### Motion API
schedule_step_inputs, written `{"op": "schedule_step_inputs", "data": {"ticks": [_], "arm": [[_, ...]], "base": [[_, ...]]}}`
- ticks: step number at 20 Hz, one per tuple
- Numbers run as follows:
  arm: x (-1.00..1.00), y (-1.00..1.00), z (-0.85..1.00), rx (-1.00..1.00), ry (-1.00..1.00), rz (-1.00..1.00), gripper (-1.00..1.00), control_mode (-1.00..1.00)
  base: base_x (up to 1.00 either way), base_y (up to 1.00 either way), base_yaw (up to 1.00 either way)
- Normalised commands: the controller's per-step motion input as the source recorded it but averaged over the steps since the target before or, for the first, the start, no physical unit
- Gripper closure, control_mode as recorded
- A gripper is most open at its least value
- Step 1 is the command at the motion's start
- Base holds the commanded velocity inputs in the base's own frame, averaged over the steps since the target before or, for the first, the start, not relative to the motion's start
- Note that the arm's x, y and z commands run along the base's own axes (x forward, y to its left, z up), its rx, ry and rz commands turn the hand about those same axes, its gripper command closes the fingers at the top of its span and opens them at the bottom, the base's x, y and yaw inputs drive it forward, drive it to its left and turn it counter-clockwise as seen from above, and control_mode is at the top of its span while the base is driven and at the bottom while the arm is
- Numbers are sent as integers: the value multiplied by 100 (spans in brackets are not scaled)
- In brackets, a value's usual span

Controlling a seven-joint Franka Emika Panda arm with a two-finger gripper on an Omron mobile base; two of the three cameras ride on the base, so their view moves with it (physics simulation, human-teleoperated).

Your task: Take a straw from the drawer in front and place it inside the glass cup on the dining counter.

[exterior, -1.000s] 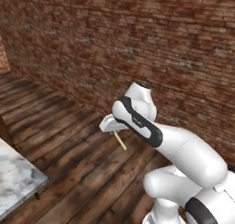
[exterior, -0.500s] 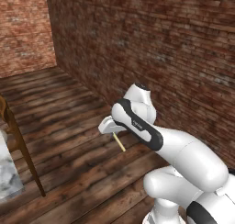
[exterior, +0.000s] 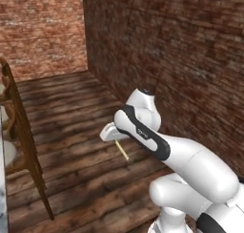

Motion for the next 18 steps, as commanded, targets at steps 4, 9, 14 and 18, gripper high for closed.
{"op": "schedule_step_inputs", "data": {"ticks": [4,9,14,18], "arm": [[0,0,0,0,0,0,100,100],[0,0,0,0,0,0,100,100],[0,0,0,0,0,0,100,100],[0,0,0,0,0,0,100,100]], "base": [[100,-4,6],[100,-11,4],[100,-27,6],[100,-35,10]]}}
